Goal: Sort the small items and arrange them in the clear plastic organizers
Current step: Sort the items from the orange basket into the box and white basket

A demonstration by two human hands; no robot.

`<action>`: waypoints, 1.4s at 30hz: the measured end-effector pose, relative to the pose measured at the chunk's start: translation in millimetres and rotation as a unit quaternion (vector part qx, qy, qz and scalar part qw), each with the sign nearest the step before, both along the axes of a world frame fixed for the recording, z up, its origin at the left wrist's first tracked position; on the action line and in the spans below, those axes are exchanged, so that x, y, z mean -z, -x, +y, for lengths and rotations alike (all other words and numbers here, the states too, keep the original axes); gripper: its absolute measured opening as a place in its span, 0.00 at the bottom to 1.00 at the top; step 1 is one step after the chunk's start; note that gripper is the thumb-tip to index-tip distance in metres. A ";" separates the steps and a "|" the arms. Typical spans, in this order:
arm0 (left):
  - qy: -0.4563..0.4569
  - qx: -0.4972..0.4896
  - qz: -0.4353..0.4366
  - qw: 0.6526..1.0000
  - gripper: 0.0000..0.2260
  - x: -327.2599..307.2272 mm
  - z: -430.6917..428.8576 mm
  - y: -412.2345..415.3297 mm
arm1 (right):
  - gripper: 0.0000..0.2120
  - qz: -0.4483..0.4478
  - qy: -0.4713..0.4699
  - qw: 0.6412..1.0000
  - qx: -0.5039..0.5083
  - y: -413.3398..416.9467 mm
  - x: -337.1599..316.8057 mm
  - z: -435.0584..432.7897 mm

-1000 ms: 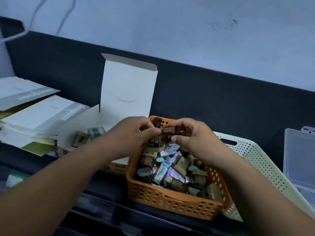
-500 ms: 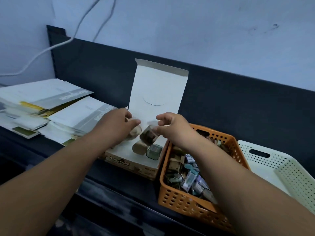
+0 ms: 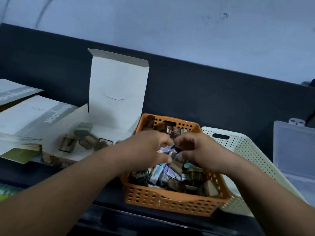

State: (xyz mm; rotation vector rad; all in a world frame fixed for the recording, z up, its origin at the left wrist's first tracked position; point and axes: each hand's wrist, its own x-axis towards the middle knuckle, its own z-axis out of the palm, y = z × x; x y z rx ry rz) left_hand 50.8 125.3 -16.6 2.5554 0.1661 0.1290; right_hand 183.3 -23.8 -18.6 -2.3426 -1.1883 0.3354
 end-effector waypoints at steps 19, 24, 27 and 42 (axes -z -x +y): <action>0.081 0.105 0.230 0.964 0.15 12.7 -25.6 -11.5 | 0.28 -0.094 0.154 0.982 -0.047 -13.1 28.6 15.2; 0.097 0.048 0.157 0.982 0.08 14.0 -15.6 -6.2 | 0.26 -0.005 0.048 0.998 -0.036 -16.3 19.5 8.4; 0.098 -0.008 0.077 0.992 0.08 4.4 -3.7 -0.6 | 0.24 0.026 -0.026 0.999 -0.039 -16.9 9.8 10.2; 0.082 -0.309 -0.101 0.942 0.14 -16.4 92.6 53.5 | 0.26 0.111 -0.153 0.981 -0.039 28.8 -8.6 134.0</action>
